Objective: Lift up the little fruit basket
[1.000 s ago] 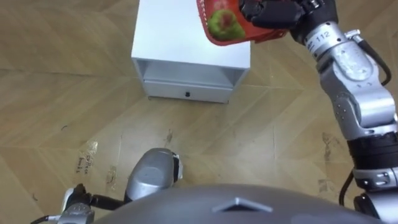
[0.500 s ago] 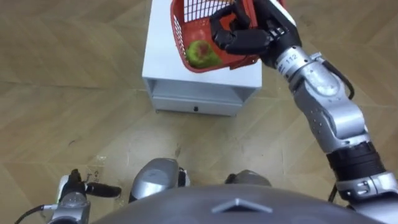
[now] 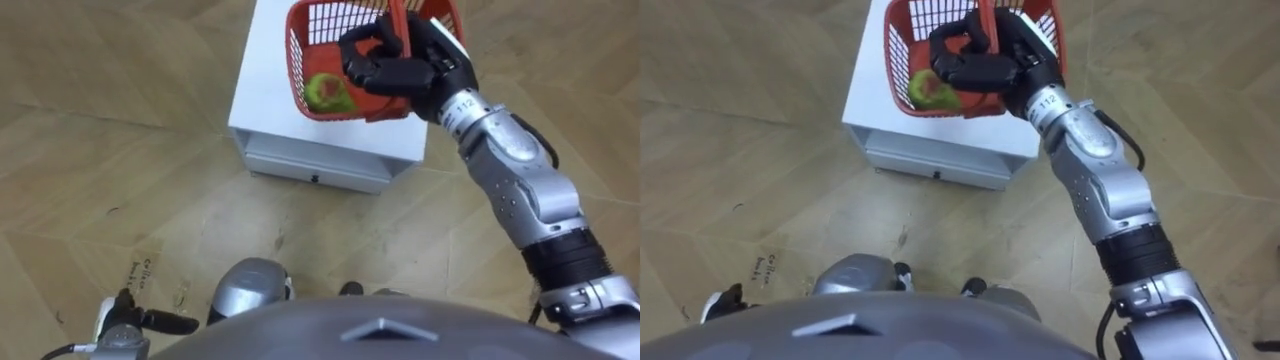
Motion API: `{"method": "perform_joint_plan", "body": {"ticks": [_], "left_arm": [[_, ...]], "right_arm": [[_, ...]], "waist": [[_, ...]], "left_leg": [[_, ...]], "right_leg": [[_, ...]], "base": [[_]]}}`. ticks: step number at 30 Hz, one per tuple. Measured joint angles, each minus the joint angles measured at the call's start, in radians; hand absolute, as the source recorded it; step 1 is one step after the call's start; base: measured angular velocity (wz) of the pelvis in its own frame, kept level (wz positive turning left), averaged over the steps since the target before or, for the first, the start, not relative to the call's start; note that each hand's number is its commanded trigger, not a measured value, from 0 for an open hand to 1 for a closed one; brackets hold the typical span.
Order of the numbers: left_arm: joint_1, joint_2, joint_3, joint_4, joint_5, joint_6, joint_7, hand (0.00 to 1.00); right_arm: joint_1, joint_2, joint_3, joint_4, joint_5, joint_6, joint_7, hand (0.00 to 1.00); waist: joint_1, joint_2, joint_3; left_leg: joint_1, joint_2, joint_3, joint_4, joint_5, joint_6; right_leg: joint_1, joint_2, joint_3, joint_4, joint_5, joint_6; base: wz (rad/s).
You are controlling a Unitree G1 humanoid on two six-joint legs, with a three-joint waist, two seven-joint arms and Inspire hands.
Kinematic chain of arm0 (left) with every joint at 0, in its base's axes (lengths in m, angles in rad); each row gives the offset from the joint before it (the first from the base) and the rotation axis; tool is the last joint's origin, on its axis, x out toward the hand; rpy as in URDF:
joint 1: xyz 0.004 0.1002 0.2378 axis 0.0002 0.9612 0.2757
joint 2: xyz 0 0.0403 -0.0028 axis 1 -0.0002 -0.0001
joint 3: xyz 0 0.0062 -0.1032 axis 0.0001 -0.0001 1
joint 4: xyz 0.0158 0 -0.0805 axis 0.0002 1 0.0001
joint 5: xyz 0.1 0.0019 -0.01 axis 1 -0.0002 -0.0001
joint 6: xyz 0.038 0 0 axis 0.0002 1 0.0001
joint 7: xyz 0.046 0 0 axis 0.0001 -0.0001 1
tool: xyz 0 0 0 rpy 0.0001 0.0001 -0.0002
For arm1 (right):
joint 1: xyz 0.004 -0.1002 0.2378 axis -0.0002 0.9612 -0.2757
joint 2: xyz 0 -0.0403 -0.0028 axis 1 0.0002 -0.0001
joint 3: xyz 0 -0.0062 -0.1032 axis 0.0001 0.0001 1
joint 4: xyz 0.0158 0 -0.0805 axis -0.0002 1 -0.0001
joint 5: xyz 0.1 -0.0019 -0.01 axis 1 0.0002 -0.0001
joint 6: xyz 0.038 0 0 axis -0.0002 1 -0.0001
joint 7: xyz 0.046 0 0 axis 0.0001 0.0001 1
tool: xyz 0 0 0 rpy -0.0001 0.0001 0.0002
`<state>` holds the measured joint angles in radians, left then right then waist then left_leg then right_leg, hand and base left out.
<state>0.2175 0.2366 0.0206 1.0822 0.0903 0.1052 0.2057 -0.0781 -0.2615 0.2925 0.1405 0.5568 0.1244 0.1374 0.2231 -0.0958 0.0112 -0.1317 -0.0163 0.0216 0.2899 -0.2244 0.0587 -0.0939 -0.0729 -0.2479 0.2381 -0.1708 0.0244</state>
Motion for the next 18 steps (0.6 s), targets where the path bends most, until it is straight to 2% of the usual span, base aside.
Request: {"method": "perform_joint_plan", "body": {"ticks": [7, 8, 12, 18], "left_arm": [[-0.001, -0.001, -0.007, 0.0, 0.002, 0.008, -0.003, 0.0], [0.0, -0.001, -0.01, 0.0, 0.002, 0.009, -0.003, 0.0], [0.01, -0.001, -0.012, 0.0, 0.026, 0.014, -0.003, 0.0], [0.01, -0.002, -0.019, 0.007, 0.024, 0.014, -0.003, 0.0]], "right_arm": [[-0.001, 0.01, 0.032, 0.007, 0.036, -0.001, -0.044, 1.0], [-0.001, 0.01, 0.037, 0.018, 0.04, -0.001, -0.052, 1.0], [-0.032, 0.017, 0.035, 0.109, 0.058, -0.002, -0.077, 1.0], [-0.056, 0.023, 0.034, 0.203, 0.058, -0.004, -0.112, 1.0]], "waist": [[0.005, 0.001, 0.0007], [0.005, 0.005, 0.0032], [0.004, 0.012, 0.0082], [0.001, 0.02, 0.0083]], "left_leg": [[-0.037, -0.005, -0.025, 0.003, 0.002, -0.003], [-0.038, -0.005, -0.026, 0.003, 0.002, -0.003], [-0.058, -0.008, -0.032, 0.005, 0.002, -0.003], [-0.131, -0.011, -0.048, 0.031, 0.003, -0.003]], "right_leg": [[-0.027, -0.005, -0.03, 0.001, 0.0, 0.0], [-0.027, -0.005, -0.032, 0.0, 0.0, 0.0], [-0.037, -0.006, -0.038, -0.002, 0.0, 0.0], [-0.097, -0.009, -0.056, 0.0, 0.001, 0.0]], "base": [[0.11], [0.09], [0.05], [0.08]]}}
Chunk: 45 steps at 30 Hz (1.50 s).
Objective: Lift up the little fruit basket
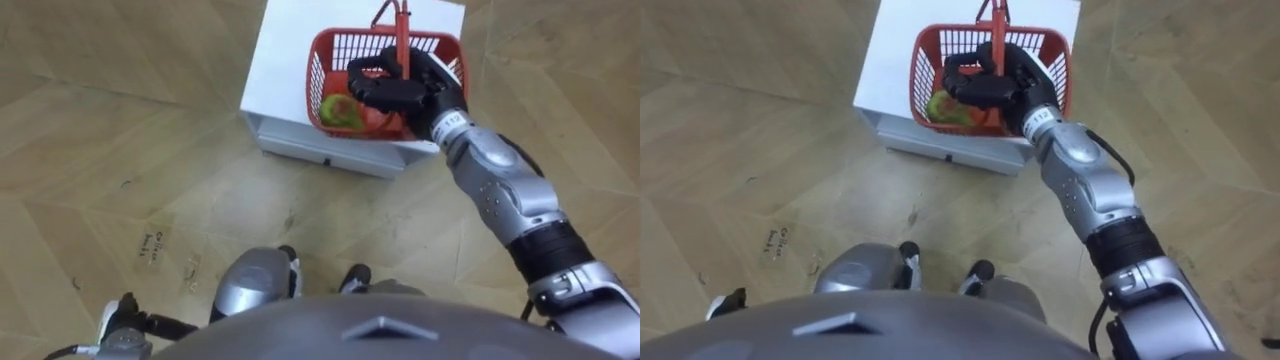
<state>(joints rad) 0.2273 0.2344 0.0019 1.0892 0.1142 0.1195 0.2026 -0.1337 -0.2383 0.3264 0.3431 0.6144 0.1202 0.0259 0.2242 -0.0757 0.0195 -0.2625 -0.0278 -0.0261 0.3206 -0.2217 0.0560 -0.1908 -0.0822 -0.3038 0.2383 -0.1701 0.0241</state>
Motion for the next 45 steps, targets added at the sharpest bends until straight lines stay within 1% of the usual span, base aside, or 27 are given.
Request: {"method": "perform_joint_plan", "body": {"ticks": [4, 8, 12, 16, 18, 20, 23, 24, 26, 28, 31, 35, 38, 39, 41, 42, 45], "left_arm": [[0.0, 0.0, -0.01, 0.012, -0.002, 0.002, -0.002, 0.0], [0.0, 0.0, -0.009, 0.021, 0.003, -0.001, -0.004, 0.0], [0.0, 0.001, -0.01, 0.021, 0.008, -0.009, -0.021, 0.0], [0.0, 0.005, -0.016, 0.032, 0.008, -0.007, -0.047, 0.0], [0.0, 0.006, -0.016, 0.034, 0.008, -0.007, -0.06, 0.0], [0.0, 0.006, -0.018, 0.034, 0.008, -0.007, -0.063, 0.0], [0.0, 0.006, -0.018, 0.034, 0.008, -0.007, -0.067, 0.0], [0.0, 0.006, -0.018, 0.036, 0.008, -0.007, -0.067, 0.0], [0.0, 0.006, -0.018, 0.038, 0.008, -0.007, -0.068, 0.0], [0.0, 0.006, -0.018, 0.041, 0.008, -0.007, -0.068, 0.0], [0.0, 0.007, -0.018, 0.046, 0.008, -0.006, -0.068, 0.0], [0.0, 0.007, -0.046, 0.042, 0.008, 0.005, -0.07, 0.0], [0.0, 0.008, -0.054, 0.038, 0.007, 0.005, -0.08, 0.0], [-0.001, 0.008, -0.054, 0.038, 0.007, 0.005, -0.081, 0.0], [-0.002, 0.008, -0.054, 0.033, 0.007, 0.005, -0.081, 0.0], [-0.002, 0.008, -0.054, 0.033, 0.006, 0.005, -0.081, 0.0], [-0.001, 0.008, -0.055, 0.033, 0.007, 0.006, -0.081, 0.0]], "right_arm": [[-0.006, 0.0, -0.004, 0.009, 0.017, -0.001, -0.027, 1.0], [-0.028, -0.001, -0.01, 0.042, 0.048, -0.038, -0.072, 1.0], [-0.074, -0.001, -0.041, 0.124, 0.049, -0.041, -0.09, 1.0], [-0.109, -0.001, -0.044, 0.129, 0.056, -0.042, -0.114, 1.0], [-0.127, -0.001, -0.045, 0.13, 0.056, -0.046, -0.117, 1.0], [-0.133, -0.001, -0.045, 0.13, 0.056, -0.054, -0.124, 1.0], [-0.143, -0.001, -0.048, 0.13, 0.049, -0.055, -0.146, 1.0], [-0.148, -0.001, -0.053, 0.134, 0.049, -0.055, -0.148, 1.0], [-0.16, -0.001, -0.065, 0.135, 0.049, -0.055, -0.155, 1.0], [-0.172, -0.003, -0.076, 0.142, 0.047, -0.056, -0.158, 1.0], [-0.188, -0.004, -0.076, 0.162, 0.047, -0.057, -0.178, 1.0], [-0.198, -0.004, -0.076, 0.169, 0.061, -0.057, -0.175, 1.0], [-0.201, -0.003, -0.076, 0.173, 0.082, -0.057, -0.169, 1.0], [-0.22, -0.004, -0.076, 0.203, 0.098, -0.056, -0.148, 1.0], [-0.249, -0.004, -0.076, 0.26, 0.134, -0.056, -0.134, 1.0], [-0.26, -0.004, -0.076, 0.285, 0.156, -0.054, -0.131, 1.0], [-0.261, -0.004, -0.076, 0.31, 0.188, -0.054, -0.113, 1.0]], "waist": [[0.003, 0.007, 0.0017], [0.003, 0.015, 0.0047], [0.001, 0.027, 0.0122], [0.003, 0.034, 0.0116], [0.005, 0.037, 0.01], [0.006, 0.038, 0.0097], [0.006, 0.039, 0.0089], [0.008, 0.041, 0.0074], [0.009, 0.044, 0.0071], [0.016, 0.044, 0.0068], [0.023, 0.044, 0.0069], [0.026, 0.044, 0.0071], [0.027, 0.044, 0.0071], [0.025, 0.044, 0.0076], [0.027, 0.044, 0.0076], [0.03, 0.044, 0.0078], [0.031, 0.044, 0.0083]], "left_leg": [[-0.019, -0.001, -0.004, 0.006, 0.0, 0.0], [-0.024, -0.001, -0.005, 0.005, 0.0, 0.0], [-0.027, -0.001, -0.004, 0.004, 0.0, 0.0], [-0.03, -0.001, -0.007, 0.004, 0.0, 0.0], [-0.03, -0.001, -0.002, 0.005, 0.0, 0.0], [-0.03, -0.001, -0.002, 0.006, 0.0, 0.0], [-0.031, -0.001, -0.001, 0.009, 0.0, 0.0], [-0.033, 0.0, 0.001, 0.012, 0.0, 0.0], [-0.042, 0.0, 0.01, 0.021, 0.0, 0.0], [-0.046, 0.0, 0.019, 0.024, 0.0, 0.0], [-0.048, -0.002, 0.017, 0.027, 0.001, 0.001], [-0.062, -0.002, 0.021, 0.044, 0.001, 0.002], [-0.075, -0.001, 0.021, 0.058, 0.001, 0.003], [-0.082, -0.001, 0.022, 0.057, 0.004, 0.008], [-0.093, -0.002, 0.021, 0.058, 0.008, 0.013], [-0.098, -0.003, 0.023, 0.056, 0.009, 0.014], [-0.103, -0.008, 0.021, 0.059, 0.011, 0.018]], "right_leg": [[-0.014, -0.002, -0.003, 0.0, 0.0, 0.0], [-0.02, -0.003, -0.004, 0.0, 0.0, 0.0], [-0.02, -0.006, -0.022, 0.0, 0.0, 0.0], [-0.022, -0.006, -0.024, 0.001, 0.0, 0.0], [-0.023, -0.007, -0.025, 0.002, 0.0, 0.0], [-0.023, -0.007, -0.026, 0.004, 0.0, 0.0], [-0.026, -0.008, -0.027, 0.013, 0.0, 0.0], [-0.033, -0.01, -0.027, 0.025, 0.0, 0.0], [-0.044, -0.013, -0.027, 0.036, 0.0, 0.0], [-0.054, -0.016, -0.024, 0.042, 0.0, 0.0], [-0.054, -0.02, -0.026, 0.046, 0.0, 0.0], [-0.057, -0.023, -0.031, 0.056, 0.0, 0.001], [-0.062, -0.023, -0.034, 0.062, 0.0, 0.001], [-0.076, -0.026, -0.034, 0.077, 0.0, 0.001], [-0.094, -0.038, -0.033, 0.095, -0.001, 0.001], [-0.102, -0.039, -0.031, 0.104, -0.002, 0.001], [-0.105, -0.04, -0.031, 0.111, -0.002, 0.001]], "base": [[0.07], [0.0], [0.04], [0.0], [0.02], [0.0], [0.0], [-0.03], [-0.07], [-0.11], [0.01], [0.11], [0.05], [0.0], [0.0], [0.0], [0.02]]}}
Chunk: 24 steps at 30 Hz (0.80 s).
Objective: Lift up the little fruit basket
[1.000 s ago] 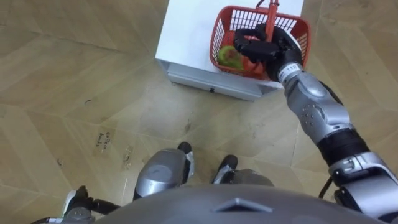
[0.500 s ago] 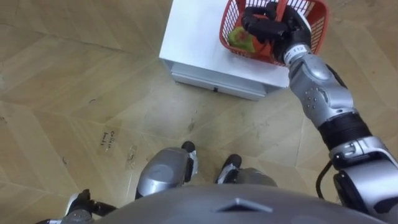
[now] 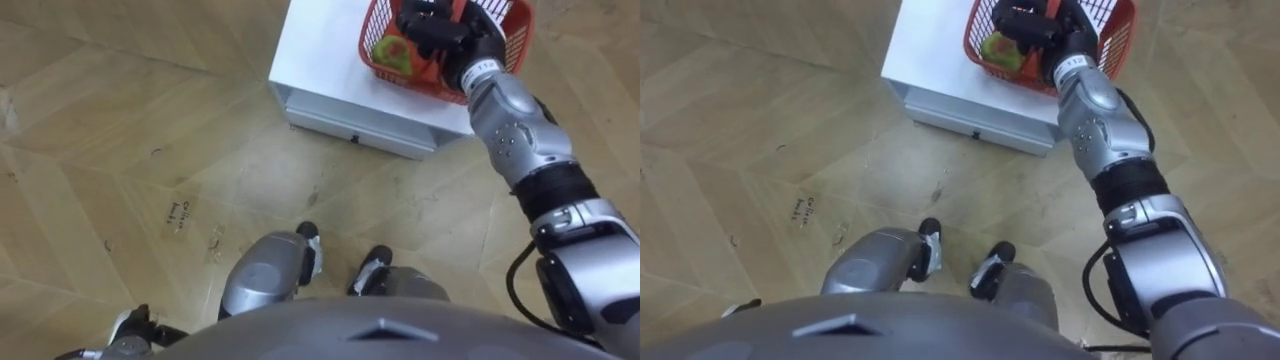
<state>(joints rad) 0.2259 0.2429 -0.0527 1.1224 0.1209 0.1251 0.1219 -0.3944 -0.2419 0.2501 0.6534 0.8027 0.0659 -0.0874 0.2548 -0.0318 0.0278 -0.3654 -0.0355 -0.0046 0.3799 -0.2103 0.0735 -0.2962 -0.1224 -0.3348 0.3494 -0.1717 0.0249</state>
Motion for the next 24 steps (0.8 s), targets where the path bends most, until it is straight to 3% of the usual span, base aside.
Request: {"method": "perform_joint_plan", "body": {"ticks": [7, 8, 9, 19, 24], "left_arm": [[0.0, 0.0, 0.0, 0.0, 0.001, 0.0, 0.0, 0.0], [0.0, 0.0, 0.0, 0.0, 0.001, 0.0, 0.001, 0.0], [0.0, 0.0, 0.0, 0.0, 0.0, 0.0, 0.001, 0.0], [-0.002, 0.0, 0.001, -0.001, 0.001, -0.001, 0.001, 0.0], [-0.002, 0.0, 0.001, -0.001, 0.001, -0.001, 0.001, 0.0]], "right_arm": [[0.0, 0.0, 0.0, 0.009, 0.014, 0.0, 0.004, 1.0], [0.0, 0.0, 0.0, 0.009, 0.014, 0.0, 0.004, 0.59], [0.0, 0.0, 0.0, 0.009, 0.014, 0.0, 0.004, 0.0], [0.0, 0.0, -0.033, 0.034, 0.018, 0.0, 0.003, 0.0], [0.0, 0.0, -0.038, 0.035, 0.026, -0.001, 0.003, 0.0]], "waist": [[0.0, -0.001, 0.0004], [0.0, -0.001, 0.0005], [0.0, -0.001, 0.0006], [0.0, 0.001, 0.003], [0.0, 0.004, 0.0143]], "left_leg": [[-0.01, -0.007, -0.002, 0.0, 0.003, 0.004], [-0.01, -0.009, -0.003, -0.002, 0.003, 0.004], [-0.011, -0.01, -0.004, -0.003, 0.003, 0.005], [-0.01, -0.014, -0.007, -0.003, 0.004, 0.007], [-0.011, -0.013, -0.006, -0.003, 0.004, 0.007]], "right_leg": [[-0.009, -0.006, 0.0, 0.0, -0.001, 0.001], [-0.01, -0.008, 0.0, 0.0, -0.001, 0.002], [-0.011, -0.009, -0.001, 0.0, -0.002, 0.003], [-0.012, -0.016, 0.005, 0.0, -0.006, 0.009], [-0.013, -0.014, 0.005, 0.0, -0.007, 0.012]], "base": [[0.0], [0.0], [0.0], [0.01], [0.0]]}}
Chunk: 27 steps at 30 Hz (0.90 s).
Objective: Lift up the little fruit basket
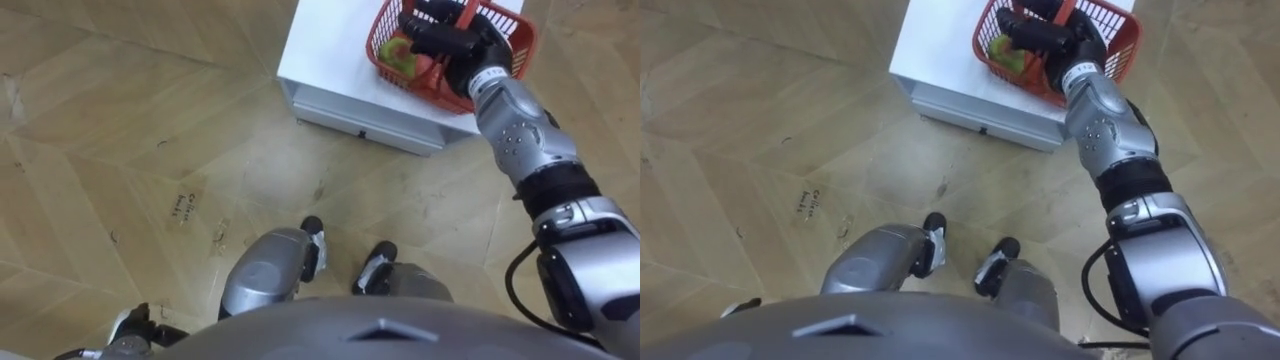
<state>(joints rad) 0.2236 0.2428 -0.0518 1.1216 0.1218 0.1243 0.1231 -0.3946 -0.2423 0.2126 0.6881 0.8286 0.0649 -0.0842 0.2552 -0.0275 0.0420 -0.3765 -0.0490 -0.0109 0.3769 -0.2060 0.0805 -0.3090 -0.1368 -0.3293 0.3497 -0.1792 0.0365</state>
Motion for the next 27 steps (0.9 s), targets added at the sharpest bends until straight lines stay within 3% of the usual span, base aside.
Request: {"method": "perform_joint_plan", "body": {"ticks": [20, 27], "left_arm": [[-0.001, 0.0, -0.001, -0.002, 0.04, 0.002, 0.0, 0.0], [-0.002, 0.0, 0.0, -0.003, 0.045, 0.022, 0.0, 0.0]], "right_arm": [[-0.027, 0.002, 0.002, 0.001, 0.009, 0.0, 0.004, 0.0], [-0.026, 0.002, 0.003, 0.013, 0.019, 0.001, 0.022, 0.0]], "waist": [[0.019, -0.001, -0.0015], [0.022, -0.001, -0.0027]], "left_leg": [[-0.012, 0.0, 0.003, 0.002, 0.0, 0.0], [-0.004, 0.001, 0.006, 0.005, 0.001, 0.0]], "right_leg": [[-0.012, 0.0, -0.003, -0.002, 0.0, 0.0], [-0.003, 0.0, -0.004, -0.005, 0.001, -0.001]], "base": [[0.0], [0.0]]}}
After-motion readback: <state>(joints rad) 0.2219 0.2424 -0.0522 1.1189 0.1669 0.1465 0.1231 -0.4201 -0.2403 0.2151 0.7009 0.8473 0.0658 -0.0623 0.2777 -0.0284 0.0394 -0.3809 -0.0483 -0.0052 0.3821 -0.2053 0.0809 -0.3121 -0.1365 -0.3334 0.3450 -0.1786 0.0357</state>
